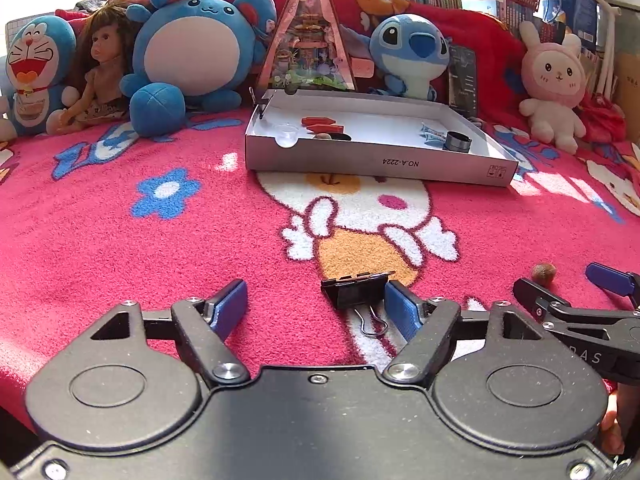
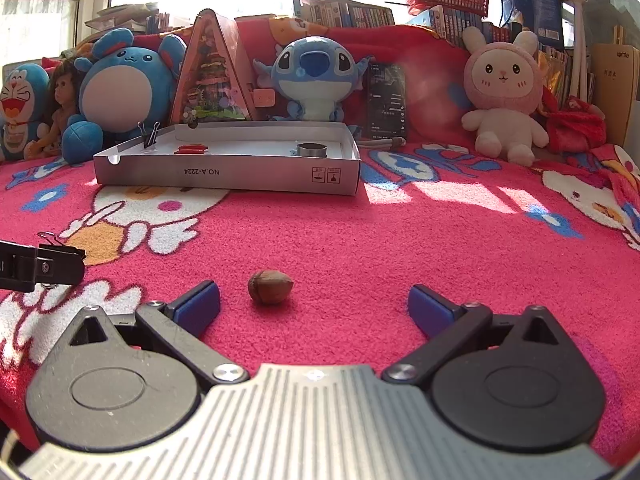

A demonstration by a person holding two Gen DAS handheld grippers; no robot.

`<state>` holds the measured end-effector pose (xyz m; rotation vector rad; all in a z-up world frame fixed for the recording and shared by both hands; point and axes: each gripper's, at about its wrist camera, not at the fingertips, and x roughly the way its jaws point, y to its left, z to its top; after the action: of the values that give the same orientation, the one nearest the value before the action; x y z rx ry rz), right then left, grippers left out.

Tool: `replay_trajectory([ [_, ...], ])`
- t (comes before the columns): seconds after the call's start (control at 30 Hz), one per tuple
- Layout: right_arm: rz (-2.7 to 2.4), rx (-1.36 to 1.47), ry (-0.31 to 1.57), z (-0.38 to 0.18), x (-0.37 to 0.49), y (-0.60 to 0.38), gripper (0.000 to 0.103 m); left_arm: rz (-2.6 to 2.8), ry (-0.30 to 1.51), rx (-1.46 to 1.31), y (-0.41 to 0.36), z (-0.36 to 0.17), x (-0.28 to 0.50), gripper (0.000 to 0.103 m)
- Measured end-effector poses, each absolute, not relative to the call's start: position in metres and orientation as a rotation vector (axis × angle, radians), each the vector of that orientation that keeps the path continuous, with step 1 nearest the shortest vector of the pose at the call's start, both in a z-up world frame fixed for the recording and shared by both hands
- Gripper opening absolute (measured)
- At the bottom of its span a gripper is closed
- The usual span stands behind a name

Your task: Organize rigid objects

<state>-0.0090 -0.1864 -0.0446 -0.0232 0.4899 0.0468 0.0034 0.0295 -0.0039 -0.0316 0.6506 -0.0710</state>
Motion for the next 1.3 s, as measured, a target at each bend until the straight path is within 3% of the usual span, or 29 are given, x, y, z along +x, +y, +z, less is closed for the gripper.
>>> replay_trajectory([
  [0.13,0.045,-0.022,0.494,-0.045,-0.008,-0.185,0.103,-0.104,0.649,-0.038,0.04,-0.001,0.003,0.049],
  [0.27,0.051,-0.023,0.499,-0.044,-0.008,-0.185,0.103,-0.113,0.646,-0.038,0.049,0.001,0.003,0.048],
  [0.4,0.049,-0.018,0.508,-0.044,-0.007,-0.184,0.103,-0.096,0.633,-0.054,0.053,0.0,0.002,0.053],
  [0.43,0.046,-0.017,0.507,-0.044,-0.007,-0.184,0.103,-0.098,0.632,-0.07,0.054,-0.001,0.002,0.057],
  [0.5,0.041,-0.017,0.506,-0.044,-0.007,-0.182,0.103,-0.095,0.632,-0.1,0.053,-0.004,0.002,0.075],
  [0.67,0.044,-0.012,0.517,-0.042,-0.008,-0.181,0.103,-0.071,0.615,-0.083,0.042,-0.006,0.002,0.075],
  [0.77,0.055,-0.01,0.511,-0.041,-0.011,-0.18,0.096,-0.06,0.619,-0.111,0.042,-0.005,0.003,0.075],
  [0.97,0.094,-0.025,0.481,-0.04,-0.023,-0.17,0.079,-0.049,0.633,-0.137,0.04,-0.004,0.002,0.069],
  [1.1,0.11,-0.025,0.469,-0.039,-0.026,-0.165,0.068,-0.054,0.625,-0.146,0.039,-0.004,0.001,0.05],
  [1.3,0.121,-0.009,0.462,-0.038,-0.026,-0.162,0.059,-0.08,0.62,-0.124,0.031,-0.006,0.002,0.036],
])
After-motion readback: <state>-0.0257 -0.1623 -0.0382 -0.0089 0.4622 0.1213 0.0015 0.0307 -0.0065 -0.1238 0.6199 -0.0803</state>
